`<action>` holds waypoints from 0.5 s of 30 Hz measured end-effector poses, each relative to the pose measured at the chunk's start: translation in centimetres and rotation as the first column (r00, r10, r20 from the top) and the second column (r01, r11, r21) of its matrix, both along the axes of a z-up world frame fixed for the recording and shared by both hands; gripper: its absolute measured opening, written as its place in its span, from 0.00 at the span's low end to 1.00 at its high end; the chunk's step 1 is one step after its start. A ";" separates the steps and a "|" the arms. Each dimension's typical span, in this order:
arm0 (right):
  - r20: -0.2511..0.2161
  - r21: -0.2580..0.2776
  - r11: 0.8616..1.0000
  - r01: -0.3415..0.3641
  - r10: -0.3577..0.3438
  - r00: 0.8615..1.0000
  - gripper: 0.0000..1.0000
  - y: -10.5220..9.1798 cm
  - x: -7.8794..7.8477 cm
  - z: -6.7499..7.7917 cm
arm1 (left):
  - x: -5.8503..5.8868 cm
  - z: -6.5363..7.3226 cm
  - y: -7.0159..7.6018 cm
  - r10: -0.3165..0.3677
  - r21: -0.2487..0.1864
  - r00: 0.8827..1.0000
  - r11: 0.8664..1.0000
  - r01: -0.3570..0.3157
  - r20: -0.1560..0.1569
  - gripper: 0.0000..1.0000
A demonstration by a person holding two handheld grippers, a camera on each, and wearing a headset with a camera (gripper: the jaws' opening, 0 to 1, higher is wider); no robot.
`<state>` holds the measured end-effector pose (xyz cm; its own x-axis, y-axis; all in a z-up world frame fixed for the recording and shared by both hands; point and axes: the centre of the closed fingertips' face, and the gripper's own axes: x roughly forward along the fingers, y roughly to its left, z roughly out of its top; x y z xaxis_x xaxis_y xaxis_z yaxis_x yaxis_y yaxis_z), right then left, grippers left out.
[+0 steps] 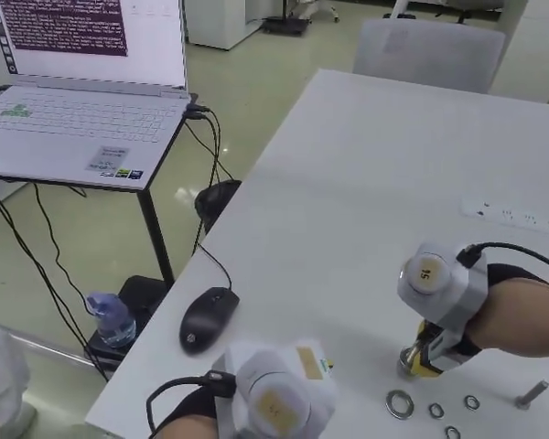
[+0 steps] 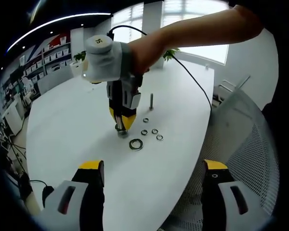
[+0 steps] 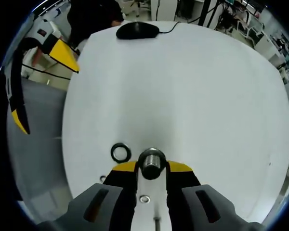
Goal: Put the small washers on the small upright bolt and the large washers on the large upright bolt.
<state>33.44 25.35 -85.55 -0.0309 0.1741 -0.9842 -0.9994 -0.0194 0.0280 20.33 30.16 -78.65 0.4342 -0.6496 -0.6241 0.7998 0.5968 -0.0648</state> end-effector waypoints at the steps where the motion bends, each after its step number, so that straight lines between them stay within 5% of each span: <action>1: -0.001 -0.003 1.000 0.003 -0.003 1.000 0.23 0.0 0.0 -0.1 | -0.1 -0.1 0.0 0.000 0.002 1.000 1.000 0.000 -0.002 0.83; 15: 0.001 -0.010 1.000 0.006 -0.006 1.000 0.23 -0.1 -0.4 -1.0 | 0.0 0.2 0.1 0.019 -0.014 1.000 1.000 -0.019 -0.011 0.82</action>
<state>33.08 25.28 -86.53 -0.0284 0.1643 -0.9860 -0.9996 -0.0127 0.0267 20.30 30.31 -78.41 0.4395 -0.6502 -0.6197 0.7875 0.6108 -0.0823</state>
